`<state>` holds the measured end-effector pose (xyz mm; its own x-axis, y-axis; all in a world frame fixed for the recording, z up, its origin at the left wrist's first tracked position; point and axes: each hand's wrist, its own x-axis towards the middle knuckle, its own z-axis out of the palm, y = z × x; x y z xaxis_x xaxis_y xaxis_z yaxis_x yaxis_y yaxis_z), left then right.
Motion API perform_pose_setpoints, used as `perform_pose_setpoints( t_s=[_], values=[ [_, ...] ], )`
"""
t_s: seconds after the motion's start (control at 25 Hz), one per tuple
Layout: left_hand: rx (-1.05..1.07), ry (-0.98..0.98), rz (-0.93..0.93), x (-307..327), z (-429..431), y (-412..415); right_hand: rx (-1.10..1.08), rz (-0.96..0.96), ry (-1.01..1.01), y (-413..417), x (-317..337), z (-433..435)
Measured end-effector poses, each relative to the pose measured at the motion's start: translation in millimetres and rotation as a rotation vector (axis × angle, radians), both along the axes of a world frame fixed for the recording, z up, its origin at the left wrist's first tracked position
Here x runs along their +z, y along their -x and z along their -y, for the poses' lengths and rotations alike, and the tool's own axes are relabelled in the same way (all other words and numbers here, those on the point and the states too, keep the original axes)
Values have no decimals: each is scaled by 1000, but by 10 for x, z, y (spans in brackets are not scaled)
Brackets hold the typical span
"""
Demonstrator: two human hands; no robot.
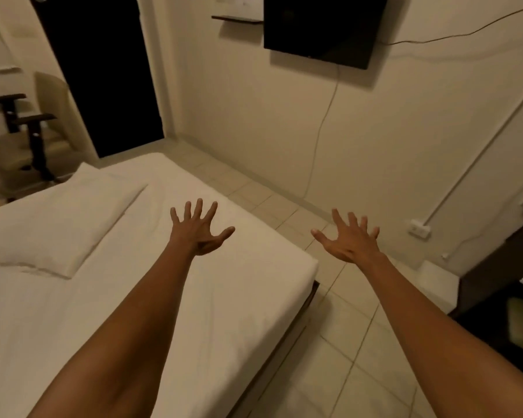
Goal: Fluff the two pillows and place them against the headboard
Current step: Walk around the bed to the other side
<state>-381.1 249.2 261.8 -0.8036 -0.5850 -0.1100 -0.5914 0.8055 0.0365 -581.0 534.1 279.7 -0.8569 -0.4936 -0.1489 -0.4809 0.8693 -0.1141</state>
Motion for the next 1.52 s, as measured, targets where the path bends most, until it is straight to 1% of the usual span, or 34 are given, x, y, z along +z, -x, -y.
perform_pose_setpoints(
  t_s=[0.16, 0.32, 0.44, 0.52, 0.6, 0.68, 0.76, 0.84, 0.92, 1.08, 1.2, 1.28, 1.4, 1.52],
  values=[
    [-59, -32, -38, 237, 18, 1194, -70, 0, 59, 1020, 236, -52],
    [-138, -41, -10, 180, -144, 2135, -117, 26, 82, 1762, 101, -196],
    [-163, -73, 31, 102, -211, 2814, -106, 51, 26, 2366, -64, -283],
    [-168, -85, 37, 204, -183, 3315, -96, 83, -8, 2844, -41, -270],
    [-156, -39, 15, 483, -100, 3902, -77, 77, 25, 3447, 182, -147],
    [-128, -3, -27, 865, 0, 4491, -35, 43, 109, 4047, 550, 40],
    [-78, -10, -83, 1213, 68, 5058, 7, 22, 197, 4616, 909, 222],
    [-47, -34, -131, 1374, 95, 5545, 43, 2, 224, 5103, 1110, 386],
    [-42, -46, -131, 1356, 84, 5911, 81, -8, 209, 5506, 1178, 553],
    [21, -28, -66, 1172, 251, 6399, 202, -52, 151, 6167, 1211, 969],
    [80, -16, -76, 1335, 673, 6837, 268, -109, 145, 6714, 1371, 1400],
    [127, -14, -126, 1529, 1058, 7165, 296, -145, 167, 7100, 1544, 1792],
    [197, -27, -253, 1748, 1713, 7671, 337, -183, 252, 7686, 1796, 2575],
    [260, -54, -306, 1711, 2355, 8018, 392, -168, 266, 8142, 1775, 3389]
  ],
)
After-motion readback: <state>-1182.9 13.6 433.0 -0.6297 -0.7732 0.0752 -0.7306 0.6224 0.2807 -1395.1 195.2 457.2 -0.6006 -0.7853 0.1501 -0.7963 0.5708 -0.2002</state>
